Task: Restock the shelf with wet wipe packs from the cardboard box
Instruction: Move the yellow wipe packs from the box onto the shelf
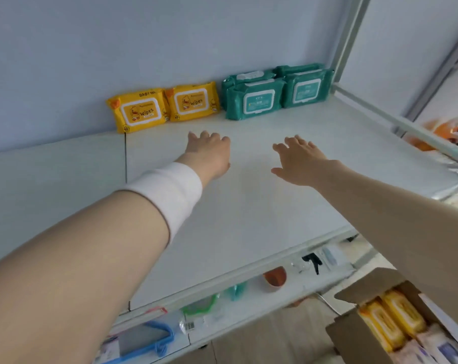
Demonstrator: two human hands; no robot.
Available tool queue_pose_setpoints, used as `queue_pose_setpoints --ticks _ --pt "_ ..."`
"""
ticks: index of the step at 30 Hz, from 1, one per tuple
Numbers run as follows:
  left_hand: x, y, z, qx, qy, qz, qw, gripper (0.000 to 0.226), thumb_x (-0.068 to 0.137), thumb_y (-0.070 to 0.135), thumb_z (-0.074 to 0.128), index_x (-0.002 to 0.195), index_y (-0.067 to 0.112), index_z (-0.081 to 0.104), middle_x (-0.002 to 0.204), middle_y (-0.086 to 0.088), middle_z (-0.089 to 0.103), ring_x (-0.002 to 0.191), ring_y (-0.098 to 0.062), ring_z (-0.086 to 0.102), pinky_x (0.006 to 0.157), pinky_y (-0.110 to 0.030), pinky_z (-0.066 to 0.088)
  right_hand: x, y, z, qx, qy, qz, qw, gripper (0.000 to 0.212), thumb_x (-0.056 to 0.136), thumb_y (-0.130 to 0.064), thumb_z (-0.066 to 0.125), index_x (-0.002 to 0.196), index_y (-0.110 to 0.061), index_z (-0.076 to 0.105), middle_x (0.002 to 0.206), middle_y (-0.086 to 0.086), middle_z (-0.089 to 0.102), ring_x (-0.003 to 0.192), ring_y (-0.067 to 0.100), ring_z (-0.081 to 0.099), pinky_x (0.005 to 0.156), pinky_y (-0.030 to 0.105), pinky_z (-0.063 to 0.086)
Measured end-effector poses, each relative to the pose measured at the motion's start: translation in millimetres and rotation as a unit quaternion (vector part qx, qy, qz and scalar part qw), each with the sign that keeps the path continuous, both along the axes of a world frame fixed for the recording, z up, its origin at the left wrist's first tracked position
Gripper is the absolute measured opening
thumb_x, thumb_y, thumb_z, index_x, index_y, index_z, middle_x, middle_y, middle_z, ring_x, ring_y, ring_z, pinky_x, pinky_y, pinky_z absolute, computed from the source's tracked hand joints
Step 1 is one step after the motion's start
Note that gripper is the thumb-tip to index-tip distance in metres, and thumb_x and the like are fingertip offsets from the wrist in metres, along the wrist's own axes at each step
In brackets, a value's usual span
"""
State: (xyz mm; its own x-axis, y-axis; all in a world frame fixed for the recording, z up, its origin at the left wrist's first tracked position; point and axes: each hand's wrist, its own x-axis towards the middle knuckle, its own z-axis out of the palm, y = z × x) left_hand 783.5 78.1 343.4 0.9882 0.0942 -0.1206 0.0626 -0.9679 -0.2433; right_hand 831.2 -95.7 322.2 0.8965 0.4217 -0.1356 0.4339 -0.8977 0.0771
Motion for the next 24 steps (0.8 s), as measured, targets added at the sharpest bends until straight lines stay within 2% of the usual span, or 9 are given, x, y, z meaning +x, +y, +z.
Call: queue_pose_setpoints --ticks 3,8,14,18,24 --pt "-1.5 -82.5 7.2 -0.02 -0.021 -0.042 0.999 0.048 0.095 0.033 0.044 0.137 0.011 0.036 0.14 -0.013 0.042 0.129 -0.033 0.039 0.104 -0.047 0.03 -17.7 -88.3 6.9 -0.007 -0.005 -0.041 0.999 0.06 0.095 -0.044 0.041 0.146 -0.015 0.026 0.151 0.013 0.026 0.142 0.03 0.019 0.115 0.045 0.021" --pt "-12.5 -251.6 -0.5 -0.129 -0.002 -0.115 0.985 0.05 0.094 0.036 0.045 0.136 0.012 0.038 0.14 -0.011 0.044 0.126 -0.032 0.043 0.099 -0.039 0.036 -60.6 -258.3 -8.9 0.03 0.011 -0.109 0.994 0.058 0.096 -0.042 0.042 0.146 -0.016 0.027 0.149 0.013 0.03 0.139 0.03 0.024 0.112 0.044 0.025" --pt "-23.8 -428.2 -64.3 -0.112 0.058 -0.254 0.959 0.047 0.094 0.04 0.046 0.135 0.016 0.042 0.139 -0.008 0.047 0.124 -0.031 0.046 0.096 -0.041 0.039 -106.8 -437.7 -74.2 0.056 0.052 -0.249 0.965 0.056 0.093 -0.04 0.046 0.142 -0.014 0.035 0.146 0.013 0.034 0.137 0.033 0.025 0.111 0.046 0.028" --pt "-19.6 -496.8 -136.7 -0.092 0.12 -0.308 0.94 0.046 0.093 0.039 0.047 0.133 0.016 0.044 0.134 -0.008 0.052 0.122 -0.03 0.049 0.095 -0.043 0.042 -131.7 -500.1 -145.1 0.04 0.132 -0.307 0.942 0.058 0.095 -0.04 0.044 0.144 -0.012 0.031 0.149 0.014 0.031 0.14 0.033 0.023 0.114 0.044 0.024" --pt "9.5 -546.6 -257.7 -0.074 0.261 -0.315 0.909 0.05 0.093 0.04 0.048 0.134 0.013 0.041 0.136 -0.009 0.05 0.125 -0.029 0.046 0.098 -0.041 0.04 -150.2 -534.1 -264.3 0.056 0.238 -0.355 0.902 0.057 0.094 -0.043 0.045 0.141 -0.013 0.034 0.143 0.011 0.039 0.135 0.029 0.03 0.111 0.041 0.029"
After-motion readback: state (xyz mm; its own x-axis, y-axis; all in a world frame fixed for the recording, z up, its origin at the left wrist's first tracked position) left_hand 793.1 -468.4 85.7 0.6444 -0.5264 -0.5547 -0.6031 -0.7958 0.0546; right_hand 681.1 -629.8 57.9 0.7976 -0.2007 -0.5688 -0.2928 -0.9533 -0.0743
